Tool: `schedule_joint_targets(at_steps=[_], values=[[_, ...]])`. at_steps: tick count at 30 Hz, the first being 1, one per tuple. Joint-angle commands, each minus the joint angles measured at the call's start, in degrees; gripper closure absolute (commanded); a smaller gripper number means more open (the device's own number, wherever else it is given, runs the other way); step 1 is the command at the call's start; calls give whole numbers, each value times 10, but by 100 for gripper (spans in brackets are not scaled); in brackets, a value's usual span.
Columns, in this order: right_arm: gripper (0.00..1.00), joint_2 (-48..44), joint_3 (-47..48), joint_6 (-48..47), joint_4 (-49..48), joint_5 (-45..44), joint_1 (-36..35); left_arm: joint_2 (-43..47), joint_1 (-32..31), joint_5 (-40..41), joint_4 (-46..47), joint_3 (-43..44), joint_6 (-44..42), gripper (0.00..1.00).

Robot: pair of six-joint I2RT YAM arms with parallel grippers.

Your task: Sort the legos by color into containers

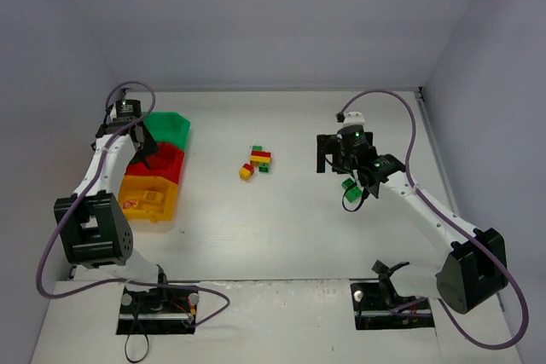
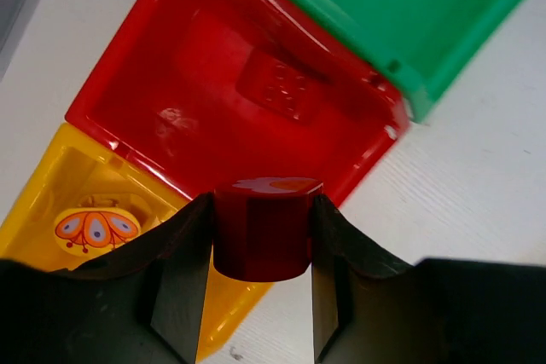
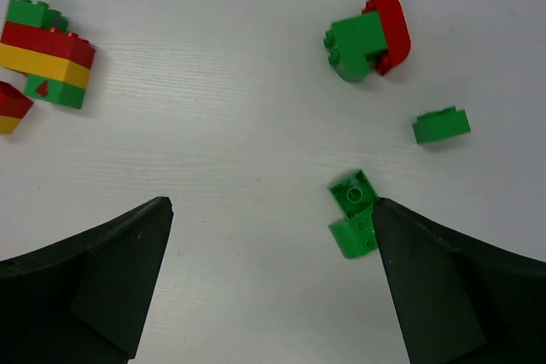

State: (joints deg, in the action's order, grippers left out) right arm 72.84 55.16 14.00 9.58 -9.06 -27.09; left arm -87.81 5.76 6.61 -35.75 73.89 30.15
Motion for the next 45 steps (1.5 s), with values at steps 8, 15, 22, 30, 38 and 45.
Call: schedule_joint_targets(at_steps=[8,15,22,30,38,45], values=[[0,-2,-72,114,46,-53,66,-41,10,31,15,54,-1,44],[6,34,-95,142,45,-11,116,-13,9,4,2,61,6,24],[11,97,-95,186,30,2,122,50,-4,-42,-11,58,12,24],[24,140,-102,213,3,11,122,111,-27,-66,-28,54,9,24],[38,186,-107,226,-20,-3,122,138,-47,-94,-36,49,9,24],[99,176,-102,169,-56,-1,75,150,-135,-127,-30,35,2,24]])
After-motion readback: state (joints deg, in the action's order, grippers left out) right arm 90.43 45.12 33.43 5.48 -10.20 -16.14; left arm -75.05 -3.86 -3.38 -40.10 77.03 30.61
